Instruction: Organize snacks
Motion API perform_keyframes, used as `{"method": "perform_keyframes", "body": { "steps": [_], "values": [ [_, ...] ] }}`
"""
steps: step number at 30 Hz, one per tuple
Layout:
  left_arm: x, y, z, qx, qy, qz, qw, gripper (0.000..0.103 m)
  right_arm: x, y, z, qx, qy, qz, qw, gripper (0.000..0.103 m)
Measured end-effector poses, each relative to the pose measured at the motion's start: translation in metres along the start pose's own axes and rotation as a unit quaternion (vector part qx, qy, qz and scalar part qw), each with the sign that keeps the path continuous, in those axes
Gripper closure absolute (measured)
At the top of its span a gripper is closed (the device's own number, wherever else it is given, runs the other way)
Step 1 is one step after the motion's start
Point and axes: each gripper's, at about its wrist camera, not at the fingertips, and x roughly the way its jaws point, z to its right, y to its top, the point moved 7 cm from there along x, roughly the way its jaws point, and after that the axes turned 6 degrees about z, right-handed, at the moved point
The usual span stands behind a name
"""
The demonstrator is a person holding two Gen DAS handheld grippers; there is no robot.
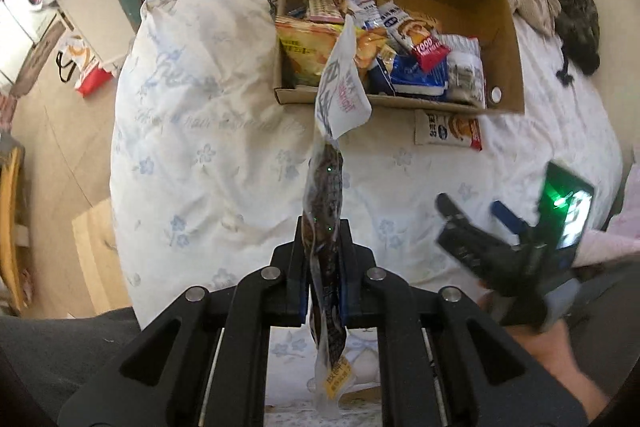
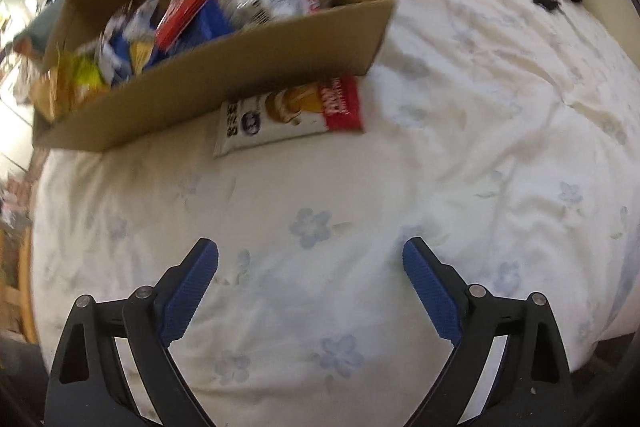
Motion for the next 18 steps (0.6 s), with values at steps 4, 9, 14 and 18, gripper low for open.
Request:
{"method": "perform_keyframes", "body": {
  "steps": [4, 9, 14, 18],
  "values": [
    [0.007, 0.001, 0.001, -0.013, 0.0, 0.007, 0.9999, 0.095, 0.013, 0.014, -0.016, -0.044, -0.008, 0.034, 0.998, 0.007],
    [0.012, 0.0, 0.0, -0.025, -0.005, 0.001, 0.9997, 0.095, 0.036, 0.024, -0.025, -0.073, -0.02, 0.061, 0.995, 0.004],
    [0.016, -0.002, -0.001, -0.029, -0.002, -0.004, 0.9996, 0.095, 0.048, 0.041, -0.024, -0.061, -0.027, 0.067, 0.996, 0.003],
    [0.021, -0.003, 0.001, -0.031, 0.001, -0.007, 0.9995, 0.095, 0.055, 0.052, -0.016, -0.051, -0.033, 0.061, 0.996, 0.001]
  ]
}}
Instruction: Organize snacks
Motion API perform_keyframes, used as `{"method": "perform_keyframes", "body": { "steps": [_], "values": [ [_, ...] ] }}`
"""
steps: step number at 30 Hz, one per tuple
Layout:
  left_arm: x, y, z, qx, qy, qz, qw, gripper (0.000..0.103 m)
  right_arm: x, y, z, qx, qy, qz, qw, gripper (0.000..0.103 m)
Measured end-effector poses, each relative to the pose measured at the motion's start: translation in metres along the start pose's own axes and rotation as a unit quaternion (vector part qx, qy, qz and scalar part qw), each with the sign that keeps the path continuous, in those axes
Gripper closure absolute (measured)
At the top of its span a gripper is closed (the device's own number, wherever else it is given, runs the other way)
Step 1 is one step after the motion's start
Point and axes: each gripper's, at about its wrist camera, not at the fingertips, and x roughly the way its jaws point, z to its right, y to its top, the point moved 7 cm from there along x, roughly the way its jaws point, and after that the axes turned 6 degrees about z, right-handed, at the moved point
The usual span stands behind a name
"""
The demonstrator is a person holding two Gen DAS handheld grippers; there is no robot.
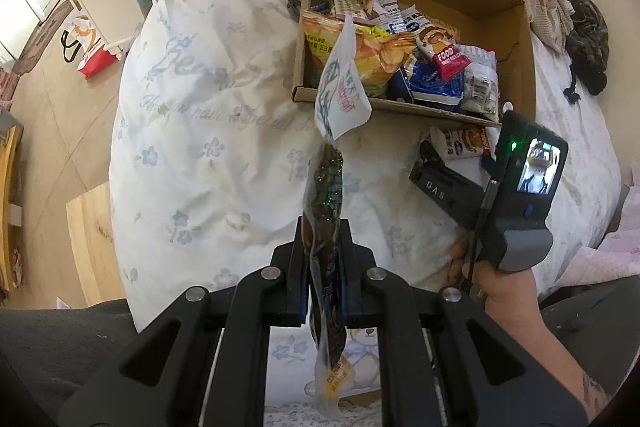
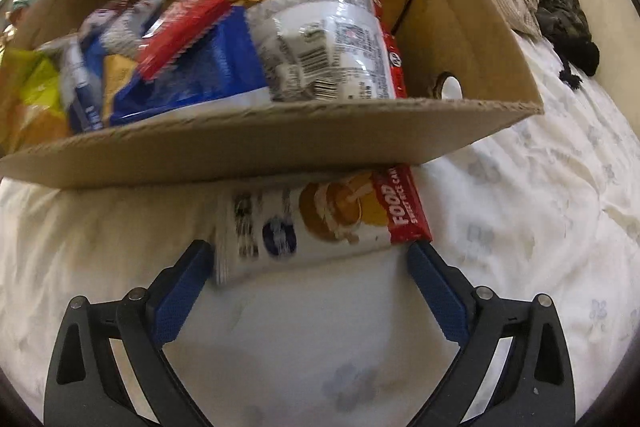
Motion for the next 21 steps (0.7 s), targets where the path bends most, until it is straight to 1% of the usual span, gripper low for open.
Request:
{"method": "perform_keyframes", "body": {
  "steps": [5, 8, 10, 11, 12, 16, 17, 18, 19, 20, 21],
  "values": [
    [0.004, -0.002, 0.006, 0.02, 0.014, 0.008, 0.9997, 0.095, 0.008, 0.005, 0.004, -0.006, -0.003, -0.004, 1.0, 0.002],
    [0.006, -0.003, 0.005, 0.02, 0.017, 0.007, 0.9996, 0.095, 0.005, 0.008, 0.005, -0.01, 0.002, 0.006, 1.0, 0.023],
    [0.007, -0.003, 0.004, 0.018, 0.02, 0.007, 0.9996, 0.095, 0.003, 0.009, 0.004, -0.011, 0.005, 0.008, 1.0, 0.027],
    [0.008, -0.003, 0.004, 0.018, 0.021, 0.006, 0.9996, 0.095, 0.0, 0.006, -0.003, -0.01, 0.004, 0.009, 1.0, 0.03],
    [0.008, -0.003, 0.003, 0.017, 0.023, 0.007, 0.9996, 0.095, -0.001, 0.006, -0.003, -0.006, 0.004, 0.01, 1.0, 0.033],
    [0.009, -0.003, 0.001, 0.017, 0.026, 0.007, 0.9995, 0.094, -0.008, 0.005, -0.001, -0.004, 0.002, 0.014, 1.0, 0.039],
    [0.01, -0.003, 0.001, 0.017, 0.026, 0.007, 0.9995, 0.094, -0.01, 0.004, -0.001, -0.004, 0.0, 0.016, 1.0, 0.05],
    [0.01, -0.003, 0.001, 0.016, 0.026, 0.006, 0.9995, 0.094, -0.013, 0.004, -0.002, -0.006, 0.0, 0.017, 1.0, 0.076],
    [0.009, -0.003, 0.001, 0.016, 0.026, 0.007, 0.9995, 0.094, -0.016, 0.002, -0.004, -0.009, -0.001, 0.017, 1.0, 0.083],
    [0.009, -0.002, 0.001, 0.015, 0.026, 0.007, 0.9995, 0.094, -0.019, 0.001, -0.005, -0.009, 0.0, 0.017, 1.0, 0.084],
    [0.009, -0.001, 0.001, 0.013, 0.025, 0.007, 0.9996, 0.094, -0.022, 0.0, -0.005, -0.006, 0.005, 0.017, 1.0, 0.091]
  ]
}}
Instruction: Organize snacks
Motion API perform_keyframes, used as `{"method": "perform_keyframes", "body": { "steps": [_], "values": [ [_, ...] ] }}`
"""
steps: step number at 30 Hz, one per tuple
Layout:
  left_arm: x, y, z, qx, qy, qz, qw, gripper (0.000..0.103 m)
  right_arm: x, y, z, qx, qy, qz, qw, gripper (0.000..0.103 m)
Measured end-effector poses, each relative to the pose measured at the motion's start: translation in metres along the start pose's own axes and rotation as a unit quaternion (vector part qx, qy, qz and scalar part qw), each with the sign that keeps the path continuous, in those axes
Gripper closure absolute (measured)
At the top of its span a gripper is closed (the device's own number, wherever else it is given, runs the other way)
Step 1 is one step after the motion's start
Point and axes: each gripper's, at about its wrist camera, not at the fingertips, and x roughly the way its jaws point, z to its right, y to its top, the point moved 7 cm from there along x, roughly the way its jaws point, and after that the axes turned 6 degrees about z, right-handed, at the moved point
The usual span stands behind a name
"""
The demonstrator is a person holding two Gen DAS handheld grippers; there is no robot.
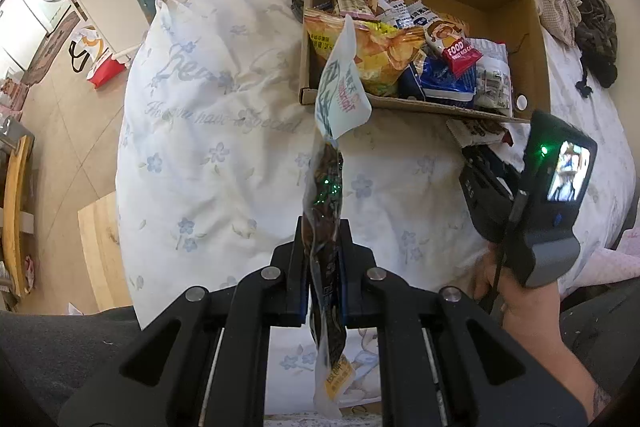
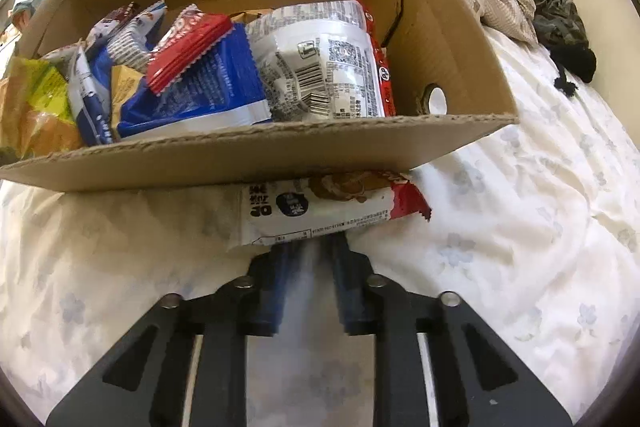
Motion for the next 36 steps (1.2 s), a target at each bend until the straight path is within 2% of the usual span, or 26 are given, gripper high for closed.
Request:
{"method": "perform_keyframes", "body": {
  "steps": [3, 7, 9, 10, 12, 15, 17, 18, 19, 21, 22, 24, 26, 28, 32, 36],
  "values": [
    [-0.001, 0.001, 0.002, -0.002, -0.004, 0.001, 1.0, 0.094, -0.001, -0.006, 0.001, 0.015, 0.008, -0.006, 1.0, 0.102],
    [-0.005, 0.003, 0.005, 0.0, -0.008, 0.007, 0.9999, 0.094, -0.02, -0.012, 0.003, 0.032, 0.02, -0.007, 0.999, 0.103],
    [-0.007, 0.004, 0.004, -0.003, -0.007, 0.01, 0.9999, 0.094, -0.027, -0.018, 0.008, 0.073, 0.047, -0.009, 0.996, 0.103],
    [-0.009, 0.005, 0.003, -0.009, -0.01, 0.01, 0.9999, 0.094, -0.032, -0.02, 0.017, 0.114, 0.067, -0.009, 0.991, 0.103],
    [-0.01, 0.006, 0.001, -0.016, -0.015, 0.01, 0.9997, 0.094, -0.039, -0.023, 0.026, 0.138, 0.068, -0.005, 0.988, 0.103],
    [-0.014, 0.007, 0.001, -0.021, -0.02, 0.012, 0.9995, 0.094, -0.043, -0.021, 0.029, 0.141, 0.067, -0.004, 0.988, 0.103],
    [-0.016, 0.008, 0.0, -0.023, -0.022, 0.015, 0.9994, 0.094, -0.041, -0.019, 0.028, 0.159, 0.082, -0.012, 0.984, 0.096],
    [-0.016, 0.008, 0.0, -0.024, -0.023, 0.015, 0.9993, 0.094, -0.039, -0.014, 0.029, 0.167, 0.083, -0.016, 0.982, 0.086],
    [-0.016, 0.008, -0.001, -0.025, -0.023, 0.014, 0.9993, 0.094, -0.036, -0.012, 0.03, 0.174, 0.078, -0.022, 0.981, 0.046],
    [-0.015, 0.007, -0.001, -0.028, -0.025, 0.011, 0.9993, 0.094, -0.029, -0.003, 0.039, 0.16, 0.043, -0.01, 0.986, 0.0],
    [-0.014, 0.006, -0.002, -0.029, -0.025, 0.007, 0.9992, 0.094, -0.028, 0.005, 0.039, 0.128, 0.017, 0.009, 0.992, 0.0],
    [-0.012, 0.005, -0.002, -0.03, -0.026, 0.003, 0.9992, 0.094, -0.019, 0.013, 0.03, 0.07, -0.004, 0.006, 0.998, 0.0],
    [-0.011, 0.004, -0.003, -0.032, -0.026, -0.001, 0.9991, 0.094, -0.008, 0.018, 0.015, -0.002, 0.001, 0.01, 1.0, 0.0],
    [-0.009, 0.004, -0.004, -0.035, -0.028, -0.005, 0.999, 0.094, 0.003, 0.017, 0.002, -0.071, -0.001, 0.008, 0.997, 0.0],
    [-0.007, 0.005, 0.0, -0.031, -0.026, -0.004, 0.9992, 0.094, 0.017, 0.009, 0.0, -0.078, 0.038, -0.009, 0.996, 0.0],
    [-0.003, 0.003, 0.006, -0.023, -0.026, -0.01, 0.9993, 0.094, 0.028, 0.011, -0.004, -0.075, 0.057, -0.017, 0.995, 0.0]
  ]
}}
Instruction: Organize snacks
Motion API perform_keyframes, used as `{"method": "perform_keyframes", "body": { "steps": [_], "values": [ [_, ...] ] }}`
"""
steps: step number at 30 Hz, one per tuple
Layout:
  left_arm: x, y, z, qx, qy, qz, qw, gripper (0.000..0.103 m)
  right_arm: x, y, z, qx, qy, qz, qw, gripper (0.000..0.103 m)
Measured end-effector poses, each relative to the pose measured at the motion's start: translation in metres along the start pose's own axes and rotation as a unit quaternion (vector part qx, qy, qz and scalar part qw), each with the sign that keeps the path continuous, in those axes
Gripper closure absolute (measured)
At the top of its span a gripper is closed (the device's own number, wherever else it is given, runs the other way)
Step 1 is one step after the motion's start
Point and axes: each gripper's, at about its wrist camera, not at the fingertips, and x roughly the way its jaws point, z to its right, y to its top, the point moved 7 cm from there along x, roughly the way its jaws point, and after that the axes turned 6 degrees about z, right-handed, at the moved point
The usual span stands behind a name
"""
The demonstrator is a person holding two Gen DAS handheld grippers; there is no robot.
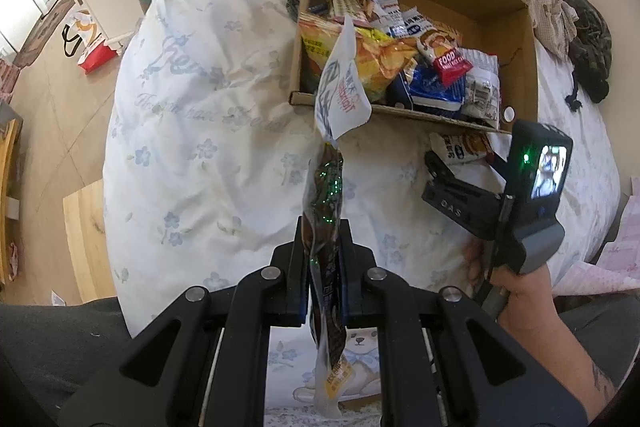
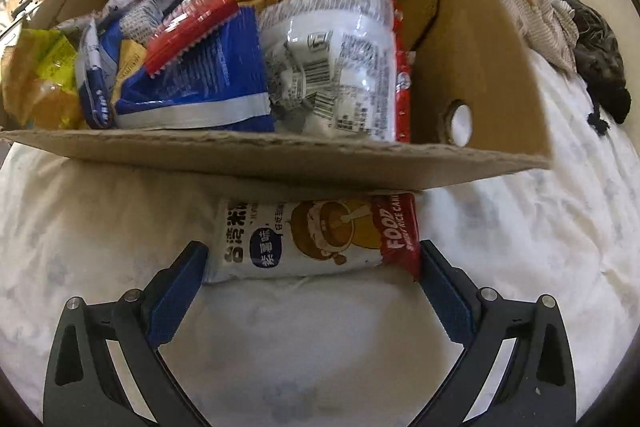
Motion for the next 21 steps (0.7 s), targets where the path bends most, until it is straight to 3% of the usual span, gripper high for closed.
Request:
{"method": "perform_keyframes", "body": {
  "steps": [6, 9, 13, 21],
  "values": [
    [0.007, -0.002, -0.002, 0.003, 0.012, -0.007, 0.9999, 0.094, 0.021, 0.018, 0.014, 0.001, 0.007, -0.002, 1.0, 0.0],
    [0.009, -0.004, -0.004, 0.003, 0.017, -0.009, 0.9998, 0.094, 0.02, 0.023, 0.015, -0.006, 0.003, 0.006, 1.0, 0.019],
    [0.01, -0.003, -0.003, 0.009, 0.023, -0.004, 0.9997, 0.094, 0.02, 0.031, 0.014, -0.007, 0.006, 0.009, 1.0, 0.027],
    [0.005, 0.001, -0.006, 0.011, 0.027, 0.007, 0.9995, 0.094, -0.004, 0.024, -0.005, -0.022, 0.007, 0.014, 1.0, 0.028]
  ]
}}
